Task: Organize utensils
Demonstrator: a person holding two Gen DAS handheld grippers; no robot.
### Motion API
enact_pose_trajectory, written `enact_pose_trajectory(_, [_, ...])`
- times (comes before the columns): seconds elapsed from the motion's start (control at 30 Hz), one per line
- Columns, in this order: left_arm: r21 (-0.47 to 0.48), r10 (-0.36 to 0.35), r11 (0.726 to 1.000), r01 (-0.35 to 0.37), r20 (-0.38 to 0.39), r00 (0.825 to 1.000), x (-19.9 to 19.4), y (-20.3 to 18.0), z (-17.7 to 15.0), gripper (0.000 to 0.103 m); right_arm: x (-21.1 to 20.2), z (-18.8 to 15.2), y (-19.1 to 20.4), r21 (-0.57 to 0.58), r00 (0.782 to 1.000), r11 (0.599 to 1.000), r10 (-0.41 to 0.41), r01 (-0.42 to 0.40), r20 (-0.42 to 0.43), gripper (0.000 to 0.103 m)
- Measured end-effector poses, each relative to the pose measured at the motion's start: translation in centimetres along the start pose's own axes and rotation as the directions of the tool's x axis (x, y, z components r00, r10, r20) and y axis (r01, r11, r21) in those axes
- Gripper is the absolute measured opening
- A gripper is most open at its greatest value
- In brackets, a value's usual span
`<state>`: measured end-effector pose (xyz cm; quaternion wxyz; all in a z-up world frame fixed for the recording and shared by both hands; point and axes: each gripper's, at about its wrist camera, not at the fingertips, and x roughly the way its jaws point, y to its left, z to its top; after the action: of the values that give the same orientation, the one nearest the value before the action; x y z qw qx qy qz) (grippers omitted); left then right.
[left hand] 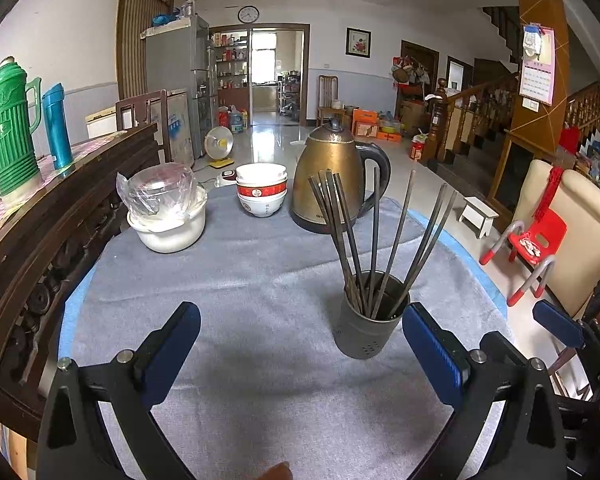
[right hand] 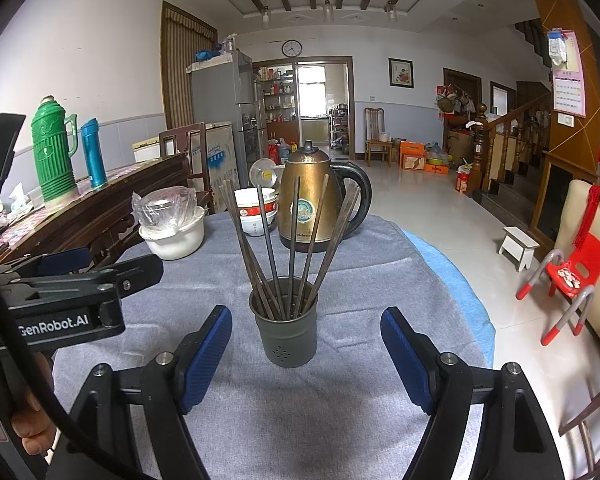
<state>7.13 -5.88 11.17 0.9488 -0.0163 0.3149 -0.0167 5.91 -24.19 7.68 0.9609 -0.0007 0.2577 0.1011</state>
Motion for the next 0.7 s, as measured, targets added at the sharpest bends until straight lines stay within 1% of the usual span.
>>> enact_pose_trajectory(0.53, [0.006, -0.003, 1.000, 0.003, -0.009, 1.000, 0.38, -0.16, 0.01, 0.101, 0.03, 0.13, 0.02, -0.001, 1.000, 1.000, -0.003, 0.003, -0.001, 0.080])
enact_pose_trajectory(0.7, [0.002, -0.016, 1.000, 0.016, -0.012, 1.000, 0.58, -0.11, 0.05, 0.101, 0.05, 0.17, -0.03, -0.001, 1.000, 1.000, -0.003, 0.003, -0.002, 0.080])
